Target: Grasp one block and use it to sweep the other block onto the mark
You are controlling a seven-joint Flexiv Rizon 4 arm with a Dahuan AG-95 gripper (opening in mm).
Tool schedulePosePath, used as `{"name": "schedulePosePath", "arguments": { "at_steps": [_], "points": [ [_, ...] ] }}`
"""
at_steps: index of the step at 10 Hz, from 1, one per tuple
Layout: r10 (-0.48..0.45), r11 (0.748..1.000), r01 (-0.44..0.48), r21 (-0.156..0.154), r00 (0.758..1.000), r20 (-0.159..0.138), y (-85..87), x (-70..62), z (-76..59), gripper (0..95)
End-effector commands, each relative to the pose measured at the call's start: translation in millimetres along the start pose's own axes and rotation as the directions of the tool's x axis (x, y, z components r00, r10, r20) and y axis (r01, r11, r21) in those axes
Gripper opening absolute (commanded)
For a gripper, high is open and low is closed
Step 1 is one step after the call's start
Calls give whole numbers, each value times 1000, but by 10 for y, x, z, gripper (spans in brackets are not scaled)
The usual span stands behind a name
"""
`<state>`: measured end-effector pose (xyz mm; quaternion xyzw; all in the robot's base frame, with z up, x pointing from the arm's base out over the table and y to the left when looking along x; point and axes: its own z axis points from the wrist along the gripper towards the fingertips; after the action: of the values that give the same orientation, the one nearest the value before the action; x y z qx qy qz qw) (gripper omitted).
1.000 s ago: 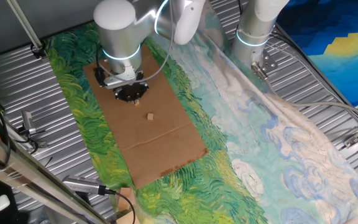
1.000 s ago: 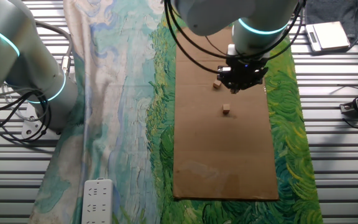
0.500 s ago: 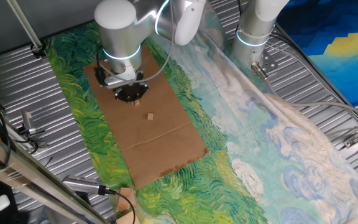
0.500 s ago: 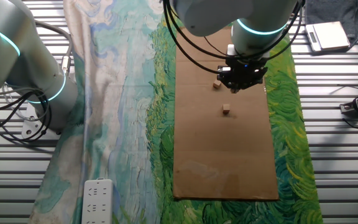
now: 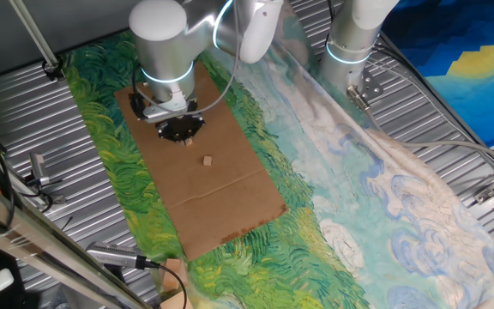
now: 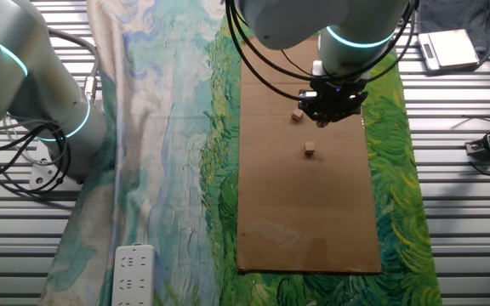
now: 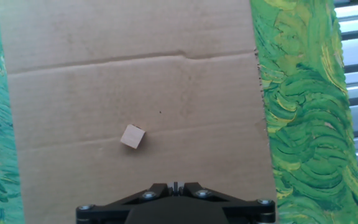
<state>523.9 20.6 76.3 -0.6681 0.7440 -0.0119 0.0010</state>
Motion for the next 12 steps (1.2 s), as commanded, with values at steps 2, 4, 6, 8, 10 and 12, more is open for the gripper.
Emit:
{"name": "schedulePosePath", "arguments": {
  "at_steps": [2, 4, 6, 8, 10, 12],
  "points": [
    [32, 999, -32, 2, 999, -9, 9, 6, -6, 0],
    [61, 998, -61, 5, 998, -10, 9, 6, -6, 0],
    [69, 998, -69, 6, 998, -8, 9, 6, -6, 0],
    [88, 996, -87, 4, 996, -6, 9, 6, -6, 0],
    [99, 995, -99, 2, 995, -4, 9, 6, -6, 0],
    [130, 991, -130, 6, 991, -14, 9, 6, -6, 0]
  ]
}}
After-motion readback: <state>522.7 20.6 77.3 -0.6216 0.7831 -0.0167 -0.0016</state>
